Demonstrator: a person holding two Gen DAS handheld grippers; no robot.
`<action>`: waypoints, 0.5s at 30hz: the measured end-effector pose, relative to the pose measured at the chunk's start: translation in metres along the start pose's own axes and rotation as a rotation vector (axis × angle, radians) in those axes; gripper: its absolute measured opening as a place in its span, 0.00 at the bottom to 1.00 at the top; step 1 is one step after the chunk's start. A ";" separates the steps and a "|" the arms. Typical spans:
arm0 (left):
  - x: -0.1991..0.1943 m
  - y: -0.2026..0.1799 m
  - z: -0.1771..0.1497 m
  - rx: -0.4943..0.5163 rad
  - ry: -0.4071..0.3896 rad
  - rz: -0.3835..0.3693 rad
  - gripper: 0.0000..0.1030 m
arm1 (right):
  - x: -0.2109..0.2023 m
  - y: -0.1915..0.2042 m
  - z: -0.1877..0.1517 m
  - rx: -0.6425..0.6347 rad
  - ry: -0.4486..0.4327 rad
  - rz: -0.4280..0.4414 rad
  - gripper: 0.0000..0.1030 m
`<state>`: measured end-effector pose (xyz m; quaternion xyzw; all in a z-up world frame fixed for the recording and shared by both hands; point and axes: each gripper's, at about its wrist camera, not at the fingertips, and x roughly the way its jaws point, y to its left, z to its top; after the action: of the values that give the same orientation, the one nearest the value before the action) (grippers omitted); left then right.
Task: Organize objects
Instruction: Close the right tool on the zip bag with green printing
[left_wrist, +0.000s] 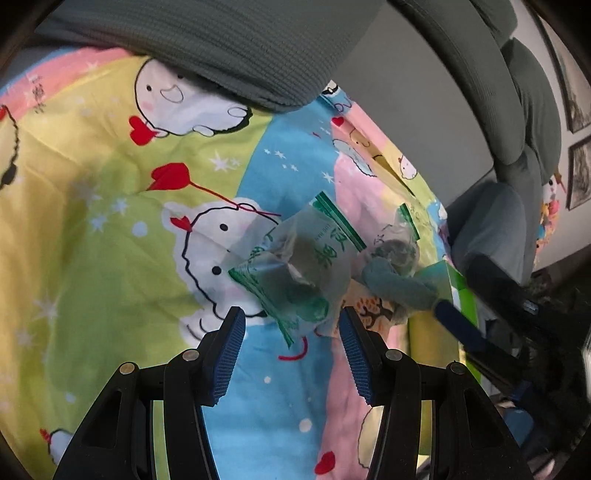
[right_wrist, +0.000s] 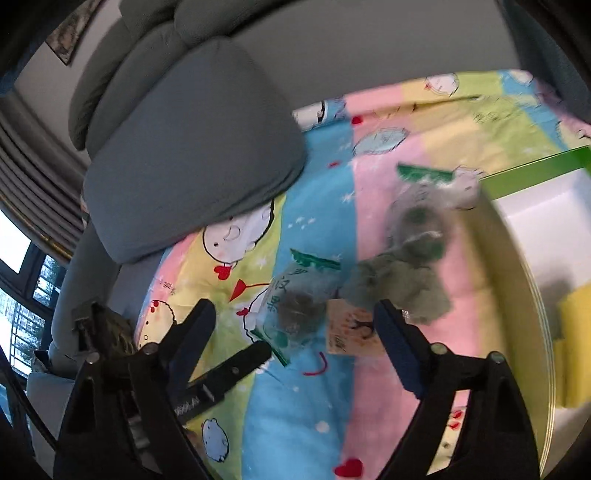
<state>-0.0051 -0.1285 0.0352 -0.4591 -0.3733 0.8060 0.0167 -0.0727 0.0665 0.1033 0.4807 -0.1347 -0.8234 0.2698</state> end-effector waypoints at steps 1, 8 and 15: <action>0.004 0.003 0.001 -0.008 0.013 -0.018 0.52 | 0.009 0.002 0.000 0.007 0.017 -0.005 0.80; 0.007 0.001 0.008 0.035 -0.019 -0.059 0.69 | 0.058 0.003 0.005 0.046 0.128 0.004 0.71; 0.031 0.003 0.013 0.046 0.021 -0.069 0.69 | 0.089 -0.003 0.013 0.033 0.177 0.021 0.71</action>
<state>-0.0318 -0.1269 0.0151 -0.4539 -0.3703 0.8083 0.0591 -0.1197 0.0172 0.0439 0.5547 -0.1291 -0.7723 0.2815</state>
